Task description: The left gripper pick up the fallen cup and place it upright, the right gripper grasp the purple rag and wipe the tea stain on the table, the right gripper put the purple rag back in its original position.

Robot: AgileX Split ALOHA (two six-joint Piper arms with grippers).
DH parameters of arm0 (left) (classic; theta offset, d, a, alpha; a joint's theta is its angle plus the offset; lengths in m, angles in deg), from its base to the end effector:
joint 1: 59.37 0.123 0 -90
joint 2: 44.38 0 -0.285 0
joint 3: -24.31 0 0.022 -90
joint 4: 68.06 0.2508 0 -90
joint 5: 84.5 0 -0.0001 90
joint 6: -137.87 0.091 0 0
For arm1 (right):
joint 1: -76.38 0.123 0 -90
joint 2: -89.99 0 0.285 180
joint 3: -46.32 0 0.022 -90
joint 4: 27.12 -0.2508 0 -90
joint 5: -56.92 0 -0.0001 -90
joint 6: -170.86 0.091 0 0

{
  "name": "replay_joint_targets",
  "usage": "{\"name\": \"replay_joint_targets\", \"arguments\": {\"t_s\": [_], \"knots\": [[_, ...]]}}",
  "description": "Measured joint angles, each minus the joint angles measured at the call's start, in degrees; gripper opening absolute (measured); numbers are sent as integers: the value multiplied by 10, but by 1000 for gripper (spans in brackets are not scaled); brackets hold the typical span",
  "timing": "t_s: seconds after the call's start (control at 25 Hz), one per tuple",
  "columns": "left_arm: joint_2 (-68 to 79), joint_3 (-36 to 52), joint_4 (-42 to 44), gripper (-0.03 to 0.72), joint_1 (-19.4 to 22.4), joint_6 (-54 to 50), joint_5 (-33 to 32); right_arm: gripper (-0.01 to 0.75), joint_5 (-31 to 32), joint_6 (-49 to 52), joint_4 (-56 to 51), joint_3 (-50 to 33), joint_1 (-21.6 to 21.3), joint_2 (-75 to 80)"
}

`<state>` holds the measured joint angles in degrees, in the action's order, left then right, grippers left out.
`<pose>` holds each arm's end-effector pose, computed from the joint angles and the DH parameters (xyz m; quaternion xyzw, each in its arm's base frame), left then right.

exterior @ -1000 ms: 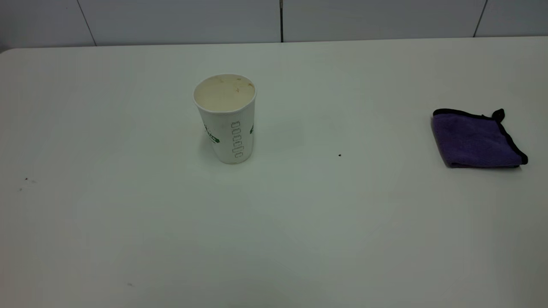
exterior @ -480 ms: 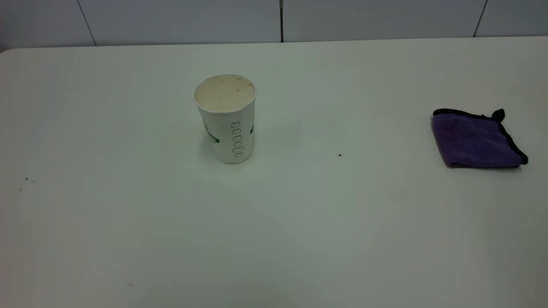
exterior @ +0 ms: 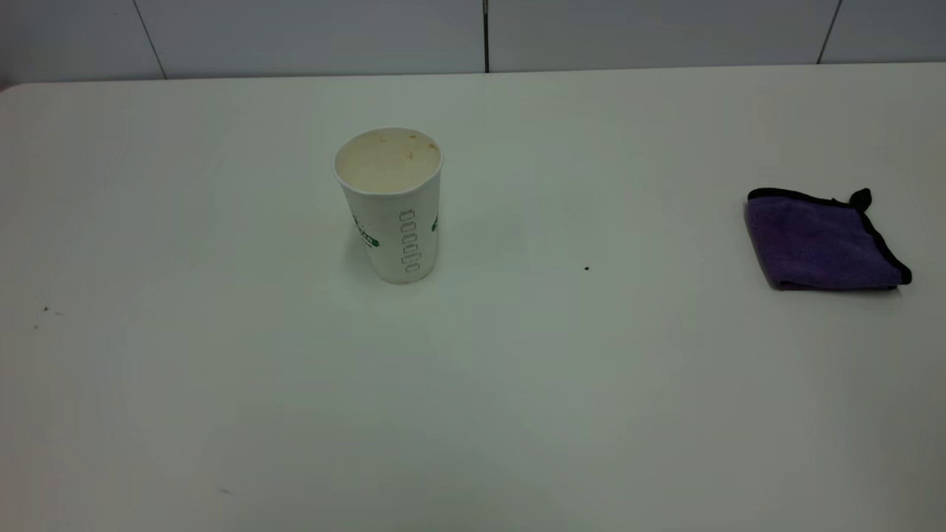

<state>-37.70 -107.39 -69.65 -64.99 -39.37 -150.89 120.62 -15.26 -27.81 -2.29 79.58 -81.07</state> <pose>-0.0128 -0.0011 0.2707 0.0651 0.8694 -0.0260 0.4891 -0.0040 0.0008 0.2731 -0.0711 0.8685 -0.0065 0.4905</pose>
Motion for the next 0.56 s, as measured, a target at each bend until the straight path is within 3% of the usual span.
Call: {"name": "replay_joint_targets", "arguments": {"t_s": [0.56], "knots": [[0,0,0,448,0,0,0,575,3,1,-1,0,0,-21]]}}
